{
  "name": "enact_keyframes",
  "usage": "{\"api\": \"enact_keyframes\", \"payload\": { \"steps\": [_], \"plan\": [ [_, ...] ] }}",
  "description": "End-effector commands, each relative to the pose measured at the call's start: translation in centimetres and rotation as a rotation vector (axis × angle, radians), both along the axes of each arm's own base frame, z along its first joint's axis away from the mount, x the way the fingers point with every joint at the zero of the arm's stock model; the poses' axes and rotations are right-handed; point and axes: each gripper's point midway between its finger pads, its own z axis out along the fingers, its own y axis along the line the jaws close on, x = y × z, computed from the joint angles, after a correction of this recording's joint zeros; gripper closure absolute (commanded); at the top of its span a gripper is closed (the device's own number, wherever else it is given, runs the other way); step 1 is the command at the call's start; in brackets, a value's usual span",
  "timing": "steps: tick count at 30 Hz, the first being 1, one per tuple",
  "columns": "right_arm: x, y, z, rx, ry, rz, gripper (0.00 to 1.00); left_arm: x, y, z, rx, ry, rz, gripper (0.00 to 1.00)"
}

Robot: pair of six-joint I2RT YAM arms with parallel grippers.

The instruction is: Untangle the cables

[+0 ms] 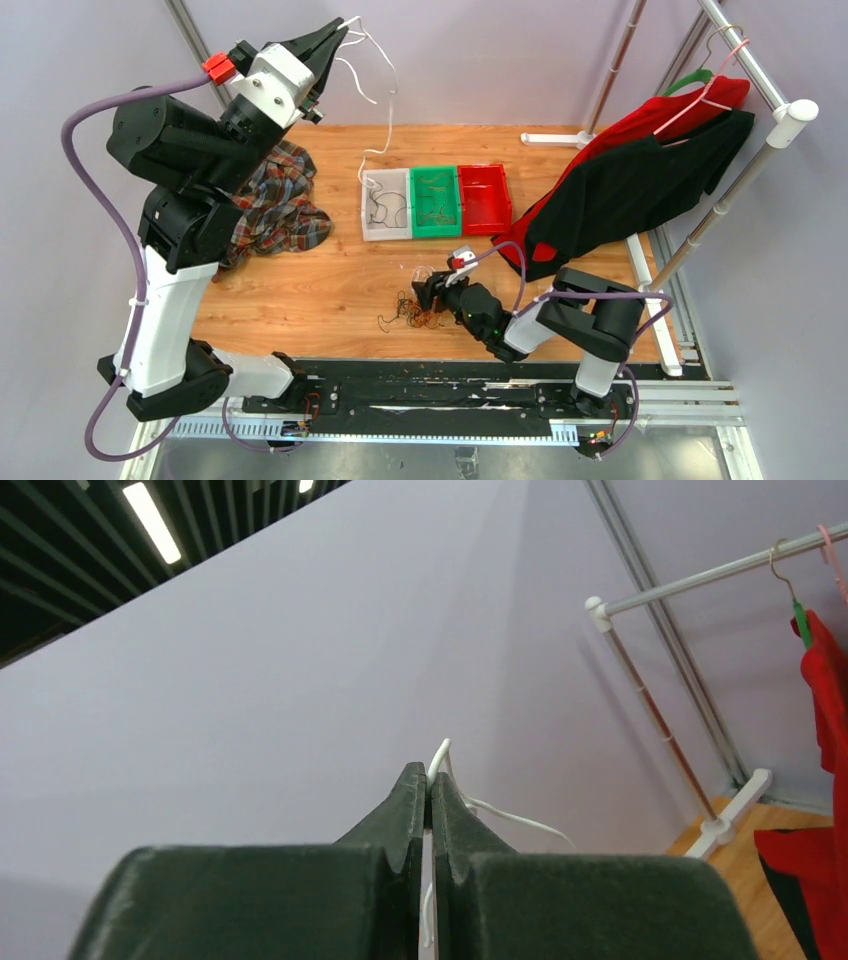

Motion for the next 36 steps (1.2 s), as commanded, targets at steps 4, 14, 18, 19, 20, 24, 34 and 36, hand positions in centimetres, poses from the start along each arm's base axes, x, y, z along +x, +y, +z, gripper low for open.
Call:
{"api": "enact_keyframes", "payload": {
  "steps": [4,14,18,19,20,24,34,36],
  "plan": [
    [0.4,-0.8,6.1,0.045,-0.080,-0.046,0.34,1.9,-2.2,-2.4,0.036,0.043,-0.026,1.00],
    [6.0,-6.7,13.8,0.064,-0.167,-0.278,0.32,6.3,-7.0,-13.3,0.183,0.256,-0.068,1.00],
    [8.2,-9.8,16.5,0.026,-0.228,-0.385,0.32,8.0,-9.4,-15.6,0.190,0.305,-0.089,1.00],
    [8.5,-10.6,17.0,0.021,-0.238,-0.410,0.32,8.8,-10.2,-16.0,0.185,0.319,-0.092,1.00],
    [8.9,-11.5,17.3,0.009,-0.245,-0.437,0.32,9.3,-10.8,-16.1,0.180,0.325,-0.095,1.00],
    [9.9,-15.0,17.4,-0.055,-0.261,-0.555,0.33,11.7,-13.2,-16.4,0.166,0.328,-0.097,1.00],
    [9.4,-20.4,14.7,-0.137,-0.235,-0.705,0.34,17.4,-17.9,-18.3,0.163,0.325,-0.069,1.00],
    [9.1,-21.0,14.3,-0.142,-0.231,-0.718,0.34,18.4,-18.5,-19.3,0.175,0.332,-0.058,1.00]
  ]
}}
